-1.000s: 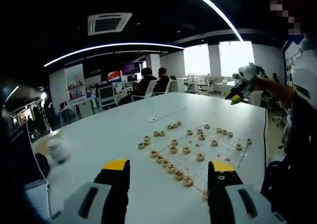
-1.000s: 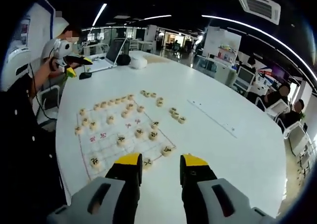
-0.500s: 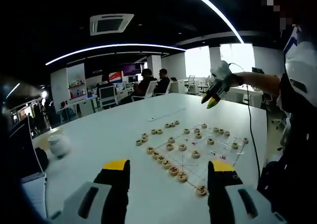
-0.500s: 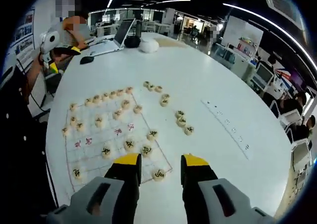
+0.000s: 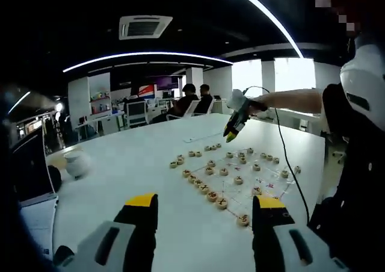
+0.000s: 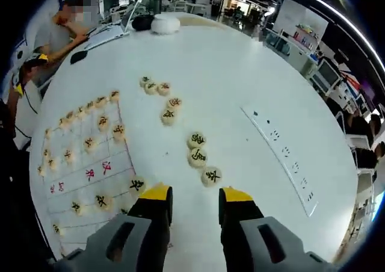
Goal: Pick up the chess pieces one by one and place each piece onto its starting position on the chessboard, setting the pieces on their correct points until all the chess pieces are arranged in the starting layout
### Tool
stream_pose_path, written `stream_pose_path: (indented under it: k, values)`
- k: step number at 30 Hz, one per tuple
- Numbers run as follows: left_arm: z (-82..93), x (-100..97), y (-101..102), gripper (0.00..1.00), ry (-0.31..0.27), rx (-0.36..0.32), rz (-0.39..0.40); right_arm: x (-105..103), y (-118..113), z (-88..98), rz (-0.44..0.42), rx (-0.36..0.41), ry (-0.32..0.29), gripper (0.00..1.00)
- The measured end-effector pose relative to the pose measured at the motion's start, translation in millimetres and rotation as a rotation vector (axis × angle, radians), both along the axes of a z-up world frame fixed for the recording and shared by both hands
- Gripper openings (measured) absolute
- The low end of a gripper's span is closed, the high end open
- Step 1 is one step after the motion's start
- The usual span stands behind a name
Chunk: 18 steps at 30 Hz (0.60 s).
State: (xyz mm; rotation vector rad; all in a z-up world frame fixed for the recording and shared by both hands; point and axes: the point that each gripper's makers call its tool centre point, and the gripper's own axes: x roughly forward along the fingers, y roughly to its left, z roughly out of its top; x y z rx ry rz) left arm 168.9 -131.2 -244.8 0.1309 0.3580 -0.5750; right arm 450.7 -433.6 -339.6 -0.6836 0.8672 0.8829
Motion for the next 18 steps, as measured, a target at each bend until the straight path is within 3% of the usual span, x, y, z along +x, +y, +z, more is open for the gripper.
stream_pose_path:
  k: [10,18]
  values:
    - [-5.7,-6.4,9,0.64,0.011,-0.009,0.025,20,2,-21.1,-0.058,-0.022,0.045,0.27]
    - [-10.4,-9.3,8,0.64,0.023,0.003,0.008,21,1,-28.4,-0.069,-0.031,0.062,0.19]
